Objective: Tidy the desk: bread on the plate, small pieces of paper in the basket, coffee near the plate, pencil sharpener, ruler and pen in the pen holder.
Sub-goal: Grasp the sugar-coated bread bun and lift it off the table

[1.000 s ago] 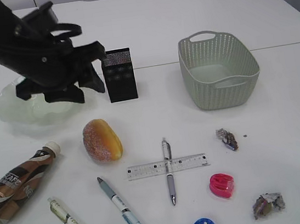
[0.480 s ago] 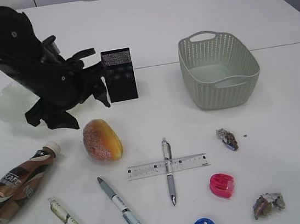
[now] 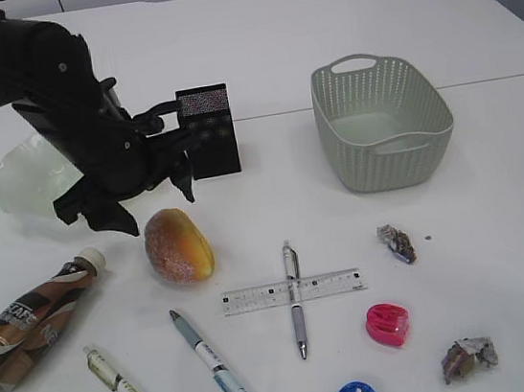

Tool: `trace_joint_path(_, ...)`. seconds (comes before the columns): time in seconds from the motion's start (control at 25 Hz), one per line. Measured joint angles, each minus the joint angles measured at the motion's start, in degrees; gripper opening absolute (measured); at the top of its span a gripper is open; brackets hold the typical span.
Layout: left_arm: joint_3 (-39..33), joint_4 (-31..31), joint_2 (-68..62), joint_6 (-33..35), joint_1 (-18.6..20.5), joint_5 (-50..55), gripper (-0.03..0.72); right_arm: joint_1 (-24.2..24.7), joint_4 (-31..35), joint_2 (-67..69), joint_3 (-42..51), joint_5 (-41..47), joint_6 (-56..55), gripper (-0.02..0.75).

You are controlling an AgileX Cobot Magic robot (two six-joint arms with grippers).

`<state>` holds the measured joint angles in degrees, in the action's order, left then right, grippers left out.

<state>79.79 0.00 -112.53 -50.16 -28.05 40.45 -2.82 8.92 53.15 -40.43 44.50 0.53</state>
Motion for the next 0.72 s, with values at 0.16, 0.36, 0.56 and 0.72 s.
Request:
trace_joint_path(0.16,0.09,0.0,-1.5,-0.27,0.0,1.31,0.577,0.0,0.0,0.0,0.0,0.03,0.0,0.386)
trace_joint_path(0.36,0.14,0.0,-3.56,-0.64,0.0,1.42,0.575,0.0,-0.08,0.0,0.0,0.13,0.0,0.386)
trace_joint_path(0.56,0.5,-0.97,-6.0,-0.78,0.0,0.3,0.575,0.0,-0.08,0.0,0.0,0.13,0.0,0.386)
trace_joint_path(0.72,0.63,-1.12,-6.92,-0.78,-0.86,-0.51,0.552,0.0,-0.08,0.0,0.0,0.13,0.0,0.386)
